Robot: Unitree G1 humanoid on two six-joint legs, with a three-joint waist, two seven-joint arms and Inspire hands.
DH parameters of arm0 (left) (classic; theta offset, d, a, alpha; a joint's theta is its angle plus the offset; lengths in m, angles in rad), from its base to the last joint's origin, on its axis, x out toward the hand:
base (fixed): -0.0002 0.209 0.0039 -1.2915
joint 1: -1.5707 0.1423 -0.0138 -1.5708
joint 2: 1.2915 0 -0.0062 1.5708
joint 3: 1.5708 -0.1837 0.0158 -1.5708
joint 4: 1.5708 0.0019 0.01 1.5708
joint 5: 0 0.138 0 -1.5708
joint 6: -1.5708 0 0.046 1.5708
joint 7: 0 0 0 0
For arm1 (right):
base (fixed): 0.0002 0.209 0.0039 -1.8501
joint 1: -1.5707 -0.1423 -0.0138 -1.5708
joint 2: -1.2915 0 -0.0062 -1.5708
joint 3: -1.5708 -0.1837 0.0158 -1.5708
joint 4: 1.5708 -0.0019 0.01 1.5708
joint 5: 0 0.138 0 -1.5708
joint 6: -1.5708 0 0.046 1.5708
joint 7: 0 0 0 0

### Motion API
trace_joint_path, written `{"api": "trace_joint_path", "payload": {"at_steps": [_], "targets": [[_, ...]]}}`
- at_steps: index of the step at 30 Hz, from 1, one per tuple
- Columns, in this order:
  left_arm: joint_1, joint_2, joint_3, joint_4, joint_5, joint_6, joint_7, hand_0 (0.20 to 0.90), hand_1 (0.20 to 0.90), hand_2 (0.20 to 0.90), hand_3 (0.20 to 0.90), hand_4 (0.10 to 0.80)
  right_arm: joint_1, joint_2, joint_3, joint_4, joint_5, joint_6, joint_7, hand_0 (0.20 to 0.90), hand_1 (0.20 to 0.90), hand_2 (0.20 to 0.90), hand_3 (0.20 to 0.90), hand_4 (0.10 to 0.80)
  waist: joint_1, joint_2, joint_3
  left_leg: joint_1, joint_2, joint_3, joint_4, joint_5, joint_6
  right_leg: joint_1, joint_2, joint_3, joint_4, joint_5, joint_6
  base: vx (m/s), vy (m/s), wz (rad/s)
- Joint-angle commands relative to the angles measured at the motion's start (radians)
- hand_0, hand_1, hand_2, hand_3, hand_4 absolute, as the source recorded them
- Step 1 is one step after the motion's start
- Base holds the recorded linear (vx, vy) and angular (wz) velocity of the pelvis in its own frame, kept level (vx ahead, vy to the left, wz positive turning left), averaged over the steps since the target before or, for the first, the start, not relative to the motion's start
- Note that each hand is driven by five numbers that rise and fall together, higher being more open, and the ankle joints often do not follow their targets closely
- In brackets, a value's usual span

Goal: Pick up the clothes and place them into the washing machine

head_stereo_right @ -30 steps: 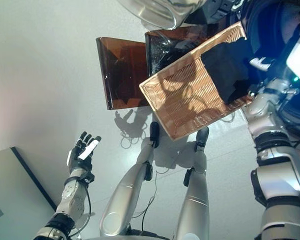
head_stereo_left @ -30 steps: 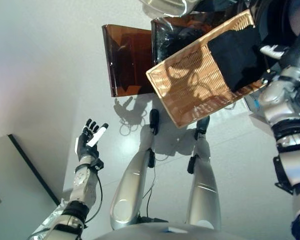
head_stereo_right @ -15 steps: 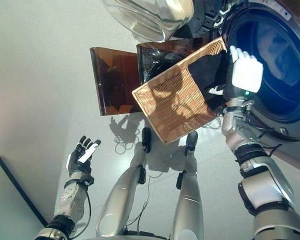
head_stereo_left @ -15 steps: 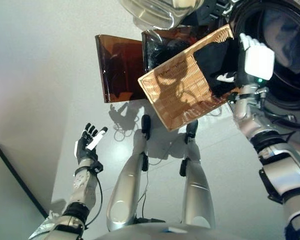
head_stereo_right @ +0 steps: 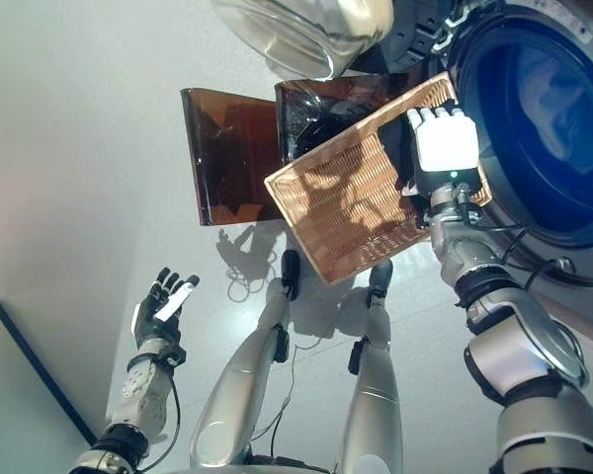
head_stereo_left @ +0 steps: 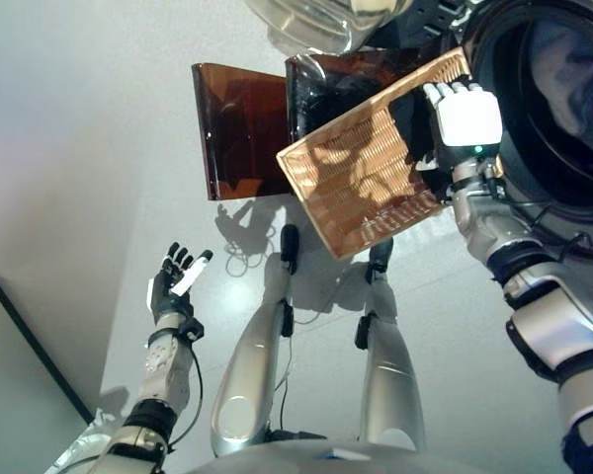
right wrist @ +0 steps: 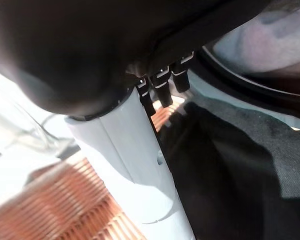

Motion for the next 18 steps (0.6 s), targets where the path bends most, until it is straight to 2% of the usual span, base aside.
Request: {"api": "trace_joint_path", "payload": {"at_steps": [1,10,18], "targets": [[0.022,0.051,0.055,-0.099,-0.046,-0.078,0.007,0.900,0.900,0.900,0.900,0.800,-0.115,-0.077,0.040,0.014,-0.035,0.026,-0.027,0.900,0.900,0.900,0.900,0.800,0.049,0.033,-0.002,0.025,-0.002,0.001,-0.066,-0.007,-0.094,0.008,0.030,-0.044,0.034,-0.044,0.008,-0.012,0.003,0.10],[0.021,0.067,0.068,-0.190,-0.062,-0.085,0.010,0.900,0.900,0.900,0.900,0.800,-0.170,-0.085,0.055,0.105,-0.014,0.039,-0.002,0.900,0.900,0.900,0.900,0.800,0.055,0.056,0.029,-0.011,-0.010,-0.009,-0.066,0.002,-0.099,-0.036,0.021,-0.044,0.041,-0.034,0.010,-0.005,0.000,0.00],[0.009,0.069,0.088,-0.203,-0.059,-0.084,0.015,0.900,0.900,0.900,0.900,0.800,-0.178,-0.067,0.042,0.156,0.043,0.017,0.028,0.900,0.900,0.900,0.900,0.800,0.055,0.068,0.048,-0.029,-0.014,-0.015,-0.066,0.007,-0.101,-0.062,0.014,-0.045,0.053,-0.028,0.012,0.000,0.000,0.00]]}}
